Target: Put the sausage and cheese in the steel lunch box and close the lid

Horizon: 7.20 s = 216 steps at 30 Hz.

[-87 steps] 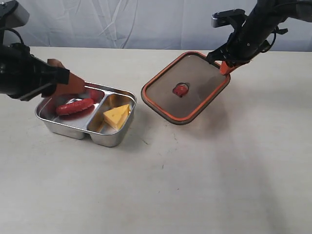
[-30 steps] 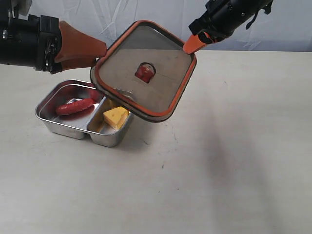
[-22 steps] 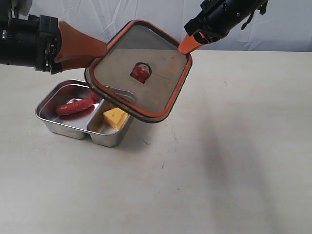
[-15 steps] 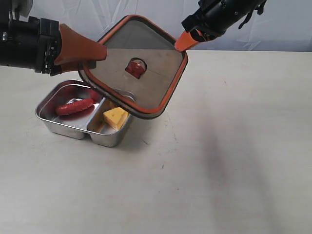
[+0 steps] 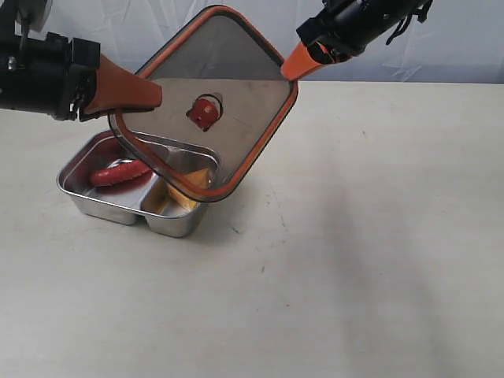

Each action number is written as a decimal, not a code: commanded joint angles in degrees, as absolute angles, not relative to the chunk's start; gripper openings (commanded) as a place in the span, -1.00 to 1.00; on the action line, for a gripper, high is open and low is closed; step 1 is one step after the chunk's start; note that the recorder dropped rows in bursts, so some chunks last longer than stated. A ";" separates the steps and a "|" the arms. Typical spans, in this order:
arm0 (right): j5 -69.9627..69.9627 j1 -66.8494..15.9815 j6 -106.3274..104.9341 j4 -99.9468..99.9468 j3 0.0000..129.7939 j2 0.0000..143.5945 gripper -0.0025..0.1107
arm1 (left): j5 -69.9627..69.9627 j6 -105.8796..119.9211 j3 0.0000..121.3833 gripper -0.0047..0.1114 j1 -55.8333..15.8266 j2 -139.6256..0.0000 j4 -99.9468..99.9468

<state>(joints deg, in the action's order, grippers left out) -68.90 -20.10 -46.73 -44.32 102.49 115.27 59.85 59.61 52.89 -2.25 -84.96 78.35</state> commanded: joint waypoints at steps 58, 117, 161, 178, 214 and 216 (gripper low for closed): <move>-60.03 -20.06 -4.18 -70.55 102.41 109.81 -0.11 | 8.64 101.96 52.17 -0.92 -19.07 -72.00 44.38; -52.85 -24.02 -6.53 -69.28 102.41 111.57 -0.97 | 4.08 101.96 52.17 0.25 -28.92 -72.00 43.65; -20.48 -39.77 -77.79 -99.95 67.98 97.76 -0.97 | -9.57 88.83 52.17 0.27 -9.80 -52.39 74.17; -8.23 -40.02 -103.96 -99.95 73.52 97.76 -0.97 | -11.56 88.93 52.17 0.27 -9.80 -52.39 73.56; 56.12 -44.16 50.42 16.19 53.27 98.58 -0.97 | -11.56 88.93 52.17 0.27 -9.80 -52.39 73.30; 57.51 -44.16 51.43 15.81 51.52 98.58 -0.97 | -11.56 88.93 52.17 0.27 -9.80 -52.39 73.30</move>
<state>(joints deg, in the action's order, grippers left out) 50.93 -44.14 48.82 15.32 53.90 98.93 -11.26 89.16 51.90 -10.02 -52.54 73.18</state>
